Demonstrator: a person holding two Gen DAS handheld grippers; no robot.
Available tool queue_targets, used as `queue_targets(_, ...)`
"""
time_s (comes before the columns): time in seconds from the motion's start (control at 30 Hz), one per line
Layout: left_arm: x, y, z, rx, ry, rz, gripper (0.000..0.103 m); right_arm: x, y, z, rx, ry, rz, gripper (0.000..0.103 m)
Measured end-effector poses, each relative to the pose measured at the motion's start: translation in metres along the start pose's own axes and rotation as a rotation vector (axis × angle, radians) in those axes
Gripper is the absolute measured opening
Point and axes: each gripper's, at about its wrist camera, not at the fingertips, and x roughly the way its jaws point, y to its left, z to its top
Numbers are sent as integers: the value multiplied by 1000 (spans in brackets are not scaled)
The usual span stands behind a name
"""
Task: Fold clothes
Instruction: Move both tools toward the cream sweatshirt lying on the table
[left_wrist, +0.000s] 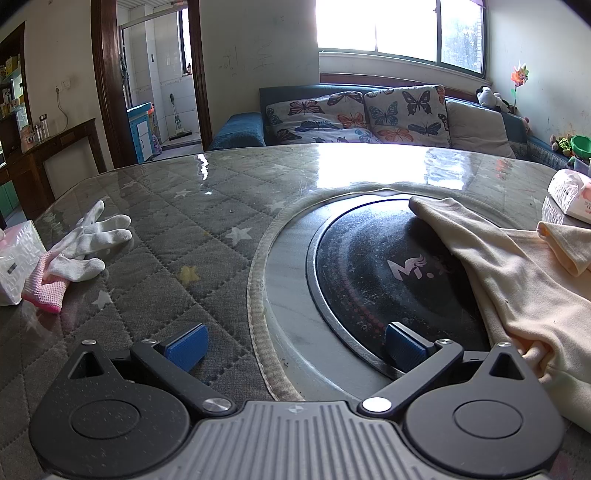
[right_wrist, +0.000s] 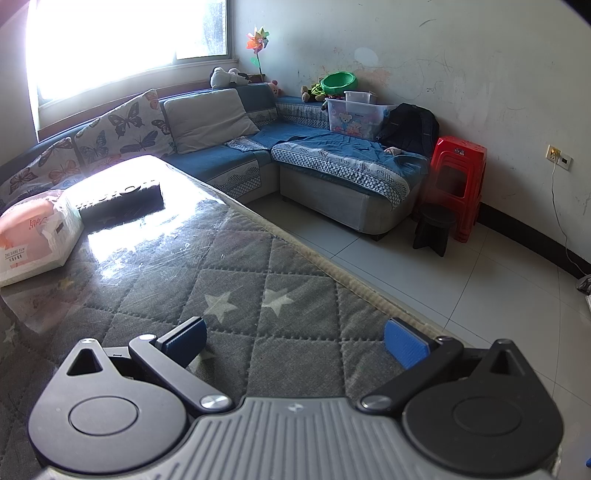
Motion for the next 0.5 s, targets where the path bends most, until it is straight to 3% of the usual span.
queue_targets(0.27,1,1,-2,1,-2,-1,103,-5,2,-4,-30,4,10,103)
queue_targets(0.5,-4,-2,-3,8,6,6,103,-32,15,-23,-66,-13,94,103)
